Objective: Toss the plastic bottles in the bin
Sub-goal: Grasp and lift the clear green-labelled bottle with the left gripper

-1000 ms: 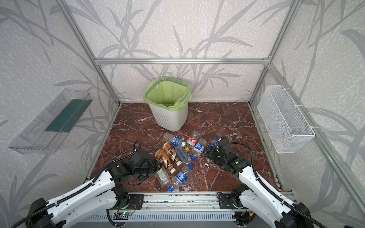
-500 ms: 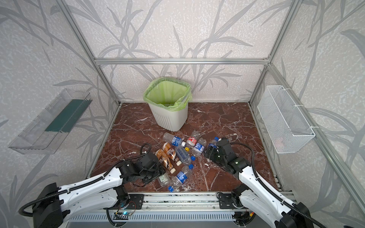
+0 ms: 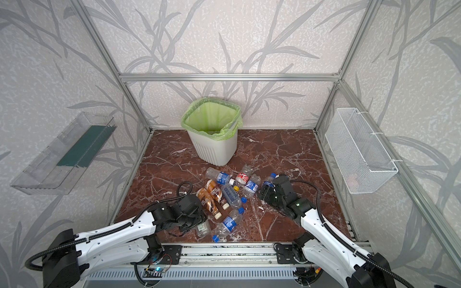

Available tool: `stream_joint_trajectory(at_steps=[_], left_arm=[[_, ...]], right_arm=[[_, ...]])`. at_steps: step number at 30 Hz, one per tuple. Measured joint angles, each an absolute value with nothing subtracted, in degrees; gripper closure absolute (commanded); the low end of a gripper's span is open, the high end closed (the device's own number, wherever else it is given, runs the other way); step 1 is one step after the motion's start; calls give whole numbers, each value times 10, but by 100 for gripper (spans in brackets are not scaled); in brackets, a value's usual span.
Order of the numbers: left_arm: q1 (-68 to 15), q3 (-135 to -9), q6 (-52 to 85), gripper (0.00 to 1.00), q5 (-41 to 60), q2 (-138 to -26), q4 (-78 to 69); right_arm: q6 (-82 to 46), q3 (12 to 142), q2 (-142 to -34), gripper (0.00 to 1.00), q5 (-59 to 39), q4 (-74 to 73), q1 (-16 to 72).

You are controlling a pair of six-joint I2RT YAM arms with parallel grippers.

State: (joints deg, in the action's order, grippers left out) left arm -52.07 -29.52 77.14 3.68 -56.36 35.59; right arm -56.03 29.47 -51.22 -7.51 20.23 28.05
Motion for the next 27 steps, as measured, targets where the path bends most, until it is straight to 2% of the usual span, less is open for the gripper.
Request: stream_joint_trajectory(at_steps=[8, 20, 27], left_arm=[[-496, -284, 772, 41, 9, -518, 408], [-420, -272, 740, 28, -7, -493, 471], [-415, -260, 735, 33, -13, -491, 494]], right_arm=[[-560, 295, -522, 22, -75, 195, 281], [-560, 295, -524, 22, -75, 193, 281], [-561, 294, -524, 22, -75, 193, 281]])
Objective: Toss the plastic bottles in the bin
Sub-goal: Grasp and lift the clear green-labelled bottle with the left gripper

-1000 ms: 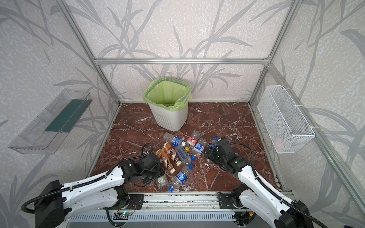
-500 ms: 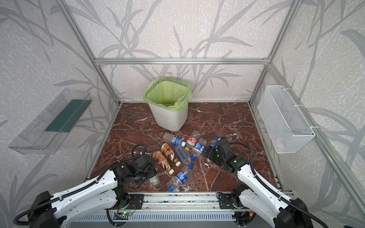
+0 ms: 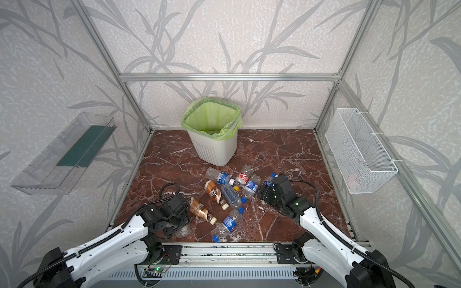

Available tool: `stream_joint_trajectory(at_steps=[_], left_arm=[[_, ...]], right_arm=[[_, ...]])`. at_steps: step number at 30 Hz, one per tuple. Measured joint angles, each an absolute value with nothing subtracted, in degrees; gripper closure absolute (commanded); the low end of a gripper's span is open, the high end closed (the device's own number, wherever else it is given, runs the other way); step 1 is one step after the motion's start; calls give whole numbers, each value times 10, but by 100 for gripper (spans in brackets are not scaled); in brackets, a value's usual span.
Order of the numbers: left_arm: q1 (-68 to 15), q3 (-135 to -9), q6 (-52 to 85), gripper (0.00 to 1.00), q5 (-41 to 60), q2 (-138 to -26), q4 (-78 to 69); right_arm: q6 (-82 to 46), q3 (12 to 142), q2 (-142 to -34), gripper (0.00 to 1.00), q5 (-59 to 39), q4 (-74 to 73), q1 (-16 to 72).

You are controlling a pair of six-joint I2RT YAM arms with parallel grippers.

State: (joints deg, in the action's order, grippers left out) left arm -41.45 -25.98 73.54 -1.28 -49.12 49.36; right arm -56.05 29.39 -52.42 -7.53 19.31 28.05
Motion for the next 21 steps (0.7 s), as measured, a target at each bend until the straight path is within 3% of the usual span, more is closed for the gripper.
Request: stream_joint_trajectory(at_steps=[8, 21], left_arm=[[-413, -257, 737, 42, -19, -456, 511], [-399, -269, 741, 45, -41, -390, 572]], right_arm=[[-561, 294, -524, 22, -75, 193, 281], [-560, 294, -524, 22, -75, 193, 281]])
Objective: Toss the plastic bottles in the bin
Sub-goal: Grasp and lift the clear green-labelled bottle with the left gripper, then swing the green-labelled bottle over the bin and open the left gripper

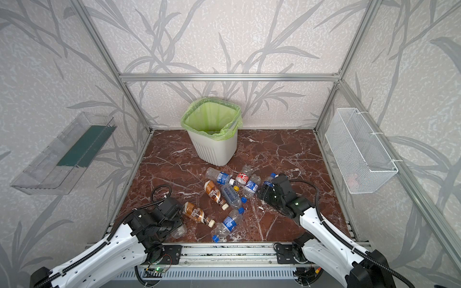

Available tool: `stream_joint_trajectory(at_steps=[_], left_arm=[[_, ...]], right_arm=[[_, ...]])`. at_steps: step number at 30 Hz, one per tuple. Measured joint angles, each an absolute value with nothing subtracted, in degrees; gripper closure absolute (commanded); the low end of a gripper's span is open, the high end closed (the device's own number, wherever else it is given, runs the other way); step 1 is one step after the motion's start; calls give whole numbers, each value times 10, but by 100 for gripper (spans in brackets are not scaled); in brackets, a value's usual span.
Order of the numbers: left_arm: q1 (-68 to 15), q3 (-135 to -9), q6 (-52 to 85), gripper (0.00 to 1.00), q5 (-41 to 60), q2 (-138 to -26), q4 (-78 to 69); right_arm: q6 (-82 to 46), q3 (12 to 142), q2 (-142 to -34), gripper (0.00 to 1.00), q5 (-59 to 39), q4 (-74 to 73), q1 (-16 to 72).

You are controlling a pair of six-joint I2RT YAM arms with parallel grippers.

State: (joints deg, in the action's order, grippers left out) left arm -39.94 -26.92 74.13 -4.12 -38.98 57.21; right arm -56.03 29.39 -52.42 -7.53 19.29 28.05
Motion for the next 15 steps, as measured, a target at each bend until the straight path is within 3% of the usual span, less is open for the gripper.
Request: stream_joint_trajectory(at_steps=[15], left_arm=[[-387, -335, 735, 45, -65, -359, 615]], right_arm=[[-560, 294, -525, 22, -75, 193, 281]])
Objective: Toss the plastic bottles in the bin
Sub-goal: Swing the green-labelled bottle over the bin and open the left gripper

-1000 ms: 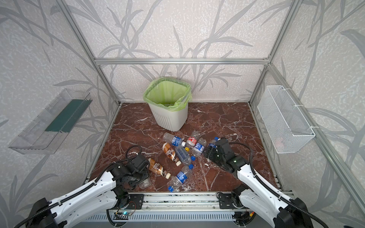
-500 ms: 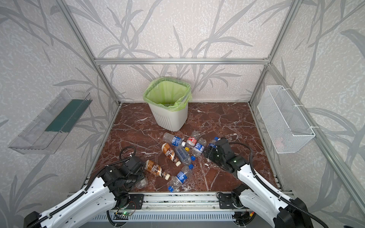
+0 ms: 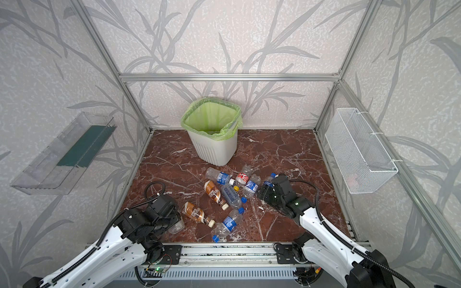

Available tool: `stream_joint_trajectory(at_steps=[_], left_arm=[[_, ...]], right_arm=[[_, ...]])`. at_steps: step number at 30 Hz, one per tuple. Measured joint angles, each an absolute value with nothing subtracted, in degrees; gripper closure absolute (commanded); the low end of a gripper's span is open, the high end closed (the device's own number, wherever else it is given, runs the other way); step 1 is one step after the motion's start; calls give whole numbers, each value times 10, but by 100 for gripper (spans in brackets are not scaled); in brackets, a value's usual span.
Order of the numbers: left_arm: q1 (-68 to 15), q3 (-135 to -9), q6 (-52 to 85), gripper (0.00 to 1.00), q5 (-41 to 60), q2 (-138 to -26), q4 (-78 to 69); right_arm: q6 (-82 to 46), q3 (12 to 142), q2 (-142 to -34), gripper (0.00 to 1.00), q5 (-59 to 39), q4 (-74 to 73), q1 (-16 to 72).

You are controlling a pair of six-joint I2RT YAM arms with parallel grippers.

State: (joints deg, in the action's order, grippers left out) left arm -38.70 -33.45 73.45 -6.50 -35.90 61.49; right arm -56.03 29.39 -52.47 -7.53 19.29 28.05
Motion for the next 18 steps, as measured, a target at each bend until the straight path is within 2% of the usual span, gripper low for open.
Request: stream_joint_trajectory(at_steps=[5, 9, 10, 12, 14, 15, 18], left_arm=[[-363, -426, 694, 44, -82, -359, 592], [-295, -607, 625, 43, -50, -472, 532], [-277, -680, 607, 41, -32, -525, 511], [-247, -857, 573, 32, -1, -646, 476], [-225, -1070, 543, 14, 27, -787, 452], [-219, -1166, 530, 8, 30, -849, 459], [-205, -1468, 497, 2, 30, -1025, 567]], right_arm=[[-560, 294, -525, 22, -75, 193, 281], [-560, 305, -525, 22, -75, 199, 281], [-560, 314, -525, 22, -75, 202, 281], [-559, 335, -525, 22, -75, 213, 280], [-556, 368, -527, 22, -76, 227, 278], [-553, 383, -528, 22, -75, 233, 277], [-543, 419, -524, 21, -75, 243, 268]])
